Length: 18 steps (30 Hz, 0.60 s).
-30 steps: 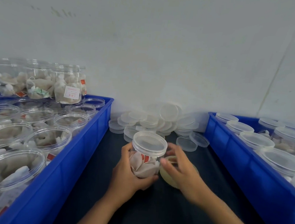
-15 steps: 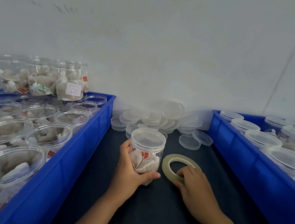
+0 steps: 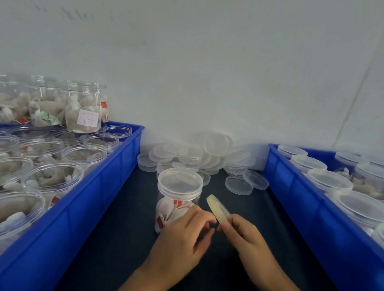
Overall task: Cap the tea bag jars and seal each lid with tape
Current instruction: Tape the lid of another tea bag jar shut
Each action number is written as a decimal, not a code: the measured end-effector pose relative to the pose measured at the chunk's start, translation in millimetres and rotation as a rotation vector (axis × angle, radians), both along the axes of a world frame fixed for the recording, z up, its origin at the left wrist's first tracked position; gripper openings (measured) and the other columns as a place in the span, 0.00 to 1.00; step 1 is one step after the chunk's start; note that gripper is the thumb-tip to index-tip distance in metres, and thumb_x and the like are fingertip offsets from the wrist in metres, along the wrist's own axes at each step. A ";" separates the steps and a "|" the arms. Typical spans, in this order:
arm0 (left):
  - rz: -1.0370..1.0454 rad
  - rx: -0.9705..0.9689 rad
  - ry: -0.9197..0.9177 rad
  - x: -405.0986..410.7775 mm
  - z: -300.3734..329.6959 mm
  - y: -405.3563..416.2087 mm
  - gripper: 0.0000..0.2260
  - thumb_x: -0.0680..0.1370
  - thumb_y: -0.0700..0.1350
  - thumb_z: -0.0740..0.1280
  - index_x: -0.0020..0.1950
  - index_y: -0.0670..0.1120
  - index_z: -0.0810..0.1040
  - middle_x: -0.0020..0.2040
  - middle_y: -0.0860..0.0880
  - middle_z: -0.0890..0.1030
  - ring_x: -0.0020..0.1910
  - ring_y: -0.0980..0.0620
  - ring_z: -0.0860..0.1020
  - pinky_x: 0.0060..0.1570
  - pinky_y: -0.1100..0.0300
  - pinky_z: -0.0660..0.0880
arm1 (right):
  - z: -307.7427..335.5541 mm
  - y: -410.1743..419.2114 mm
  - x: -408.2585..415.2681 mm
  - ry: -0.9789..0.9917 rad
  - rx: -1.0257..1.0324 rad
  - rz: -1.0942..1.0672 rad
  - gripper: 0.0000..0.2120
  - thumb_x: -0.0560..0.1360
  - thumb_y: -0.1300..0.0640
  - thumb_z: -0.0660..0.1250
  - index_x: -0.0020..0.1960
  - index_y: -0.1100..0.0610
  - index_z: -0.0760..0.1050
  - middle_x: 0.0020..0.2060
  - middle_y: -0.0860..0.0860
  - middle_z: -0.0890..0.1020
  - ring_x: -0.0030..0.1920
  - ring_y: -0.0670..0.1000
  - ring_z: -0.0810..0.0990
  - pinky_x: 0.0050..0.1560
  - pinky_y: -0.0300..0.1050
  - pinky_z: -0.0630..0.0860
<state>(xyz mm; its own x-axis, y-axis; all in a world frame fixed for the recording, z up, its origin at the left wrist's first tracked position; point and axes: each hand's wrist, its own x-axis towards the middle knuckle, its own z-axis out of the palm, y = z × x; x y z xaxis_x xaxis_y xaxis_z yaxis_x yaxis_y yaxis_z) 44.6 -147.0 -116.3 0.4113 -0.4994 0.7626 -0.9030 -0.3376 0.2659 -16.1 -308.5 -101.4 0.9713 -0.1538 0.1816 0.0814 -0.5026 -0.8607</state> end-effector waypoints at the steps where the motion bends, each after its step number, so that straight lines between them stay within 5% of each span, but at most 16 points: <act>1: -0.014 -0.017 0.138 -0.8 -1.2 -1.0 0.10 0.77 0.50 0.64 0.57 0.51 0.75 0.48 0.58 0.77 0.44 0.62 0.76 0.43 0.71 0.75 | 0.5 1.4 -0.9 -0.015 0.035 0.025 0.11 0.80 0.53 0.60 0.46 0.60 0.75 0.36 0.51 0.74 0.36 0.48 0.71 0.40 0.49 0.69; 5: -0.061 -0.109 0.475 -1.1 -7.8 -1.2 0.22 0.78 0.51 0.66 0.71 0.56 0.65 0.56 0.62 0.76 0.54 0.68 0.77 0.51 0.73 0.74 | 4.3 7.9 -7.2 -0.066 0.064 0.209 0.16 0.77 0.47 0.60 0.47 0.62 0.72 0.32 0.47 0.74 0.32 0.46 0.70 0.35 0.44 0.69; 12: -0.143 -0.284 0.677 -4.1 -7.9 -0.6 0.18 0.81 0.50 0.56 0.71 0.53 0.69 0.61 0.56 0.79 0.61 0.61 0.77 0.62 0.57 0.75 | 0.8 13.5 -13.4 -0.185 -0.278 0.272 0.13 0.73 0.44 0.56 0.53 0.49 0.70 0.34 0.55 0.75 0.32 0.52 0.74 0.34 0.51 0.70; 18: -0.070 -0.275 0.584 -4.7 -8.1 -0.4 0.19 0.80 0.53 0.57 0.71 0.55 0.70 0.56 0.60 0.81 0.57 0.63 0.79 0.65 0.49 0.72 | -5.2 12.1 -9.7 -0.158 -0.411 0.231 0.10 0.74 0.44 0.55 0.51 0.47 0.67 0.37 0.52 0.77 0.36 0.51 0.76 0.36 0.50 0.73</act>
<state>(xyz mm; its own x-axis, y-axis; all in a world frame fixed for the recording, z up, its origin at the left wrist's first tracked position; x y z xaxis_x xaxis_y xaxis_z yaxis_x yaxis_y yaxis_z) 40.0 -147.4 -124.4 0.7706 -0.3580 0.5273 -0.6010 -0.1331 0.7881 -25.8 -296.4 -106.6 0.9272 0.1778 0.3297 0.3444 -0.7509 -0.5636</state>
